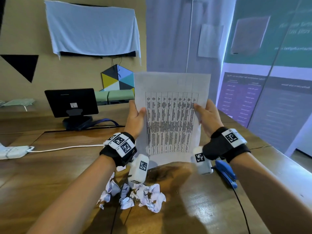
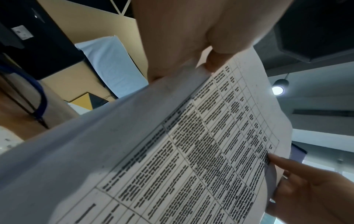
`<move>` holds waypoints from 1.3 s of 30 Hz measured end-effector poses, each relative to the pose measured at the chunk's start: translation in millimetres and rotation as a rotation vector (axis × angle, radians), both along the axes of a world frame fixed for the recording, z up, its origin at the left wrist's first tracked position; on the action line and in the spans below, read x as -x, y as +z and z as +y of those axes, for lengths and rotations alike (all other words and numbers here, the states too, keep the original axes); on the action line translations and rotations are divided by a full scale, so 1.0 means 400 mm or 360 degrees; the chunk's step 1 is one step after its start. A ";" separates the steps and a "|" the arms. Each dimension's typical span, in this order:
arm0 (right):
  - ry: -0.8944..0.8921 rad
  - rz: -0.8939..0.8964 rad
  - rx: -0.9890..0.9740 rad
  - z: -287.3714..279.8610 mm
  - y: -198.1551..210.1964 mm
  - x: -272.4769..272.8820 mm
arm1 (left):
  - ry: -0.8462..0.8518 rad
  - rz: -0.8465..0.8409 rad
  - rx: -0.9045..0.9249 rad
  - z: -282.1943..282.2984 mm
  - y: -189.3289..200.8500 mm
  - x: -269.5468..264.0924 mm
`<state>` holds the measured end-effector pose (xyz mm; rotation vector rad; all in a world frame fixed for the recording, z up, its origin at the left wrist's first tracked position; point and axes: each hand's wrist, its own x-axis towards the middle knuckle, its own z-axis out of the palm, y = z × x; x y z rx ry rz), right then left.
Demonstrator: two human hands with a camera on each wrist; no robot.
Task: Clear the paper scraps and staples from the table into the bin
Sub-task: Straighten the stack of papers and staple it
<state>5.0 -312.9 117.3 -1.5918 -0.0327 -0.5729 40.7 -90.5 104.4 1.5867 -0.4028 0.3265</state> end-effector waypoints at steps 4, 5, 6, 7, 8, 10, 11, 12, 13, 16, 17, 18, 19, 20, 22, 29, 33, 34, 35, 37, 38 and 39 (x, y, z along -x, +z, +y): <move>-0.0010 0.0018 0.0028 0.004 -0.022 0.015 | -0.0002 0.0017 0.0045 0.001 -0.035 0.008; -0.0023 0.0091 0.0052 0.006 -0.049 0.021 | 0.0002 0.0060 0.0019 0.000 -0.062 0.013; -0.0038 0.0181 0.0071 0.009 -0.077 0.029 | 0.0005 0.0095 -0.0015 -0.002 -0.092 0.016; -0.0042 0.0252 0.0074 0.011 -0.105 0.034 | -0.0004 0.0112 -0.0044 -0.003 -0.120 0.021; -0.0042 0.0301 0.0066 0.013 -0.122 0.040 | -0.0013 0.0117 -0.0063 -0.004 -0.140 0.026; -0.0011 0.0337 0.0017 0.011 -0.135 0.044 | -0.0031 0.0105 -0.0073 -0.004 -0.159 0.031; 0.0004 0.0331 0.0003 0.009 -0.134 0.044 | -0.0041 0.0118 -0.0067 -0.004 -0.158 0.031; 0.0007 0.0325 0.0012 0.009 -0.128 0.045 | -0.0048 0.0140 -0.0059 -0.001 -0.153 0.029; 0.0010 0.0315 0.0028 0.007 -0.121 0.045 | -0.0060 0.0151 -0.0054 0.000 -0.145 0.029; 0.0010 0.0270 -0.0023 0.007 -0.093 0.045 | -0.0075 0.0106 -0.0037 0.006 -0.106 0.027; 0.0027 0.0241 -0.0067 0.007 -0.085 0.044 | -0.0079 0.0078 -0.0018 0.007 -0.090 0.025; 0.0049 0.0215 -0.0085 0.007 -0.077 0.043 | -0.0078 0.0050 0.0003 0.008 -0.073 0.025; 0.0069 0.0195 -0.0069 0.008 -0.071 0.044 | -0.0071 0.0023 0.0018 0.007 -0.058 0.024; 0.0072 0.0186 -0.0028 0.009 -0.068 0.044 | -0.0055 0.0002 0.0026 0.004 -0.045 0.023; -0.0047 0.0164 0.0082 0.016 -0.064 0.049 | 0.0000 -0.0009 0.0027 -0.001 -0.031 0.021; -0.0746 -0.0691 0.1503 0.095 0.093 0.086 | -0.0006 0.0017 0.0055 -0.007 -0.040 0.020; -0.0273 -0.0718 0.1888 0.193 0.179 0.073 | -0.0001 -0.0040 0.0083 -0.011 -0.042 0.021; -0.0173 -0.0652 0.1963 0.211 0.191 0.065 | 0.0000 -0.0059 0.0089 -0.010 -0.043 0.020; -0.0077 -0.0547 0.2072 0.225 0.199 0.055 | 0.0000 -0.0081 0.0083 -0.010 -0.043 0.021; 0.0053 -0.0348 0.2236 0.244 0.209 0.042 | -0.0003 -0.0111 0.0066 -0.008 -0.045 0.020; 0.0061 -0.0335 0.2215 0.248 0.213 0.037 | -0.0010 -0.0112 0.0065 -0.007 -0.046 0.019; 0.0041 -0.0374 0.2156 0.251 0.216 0.035 | -0.0022 -0.0100 0.0069 -0.006 -0.046 0.019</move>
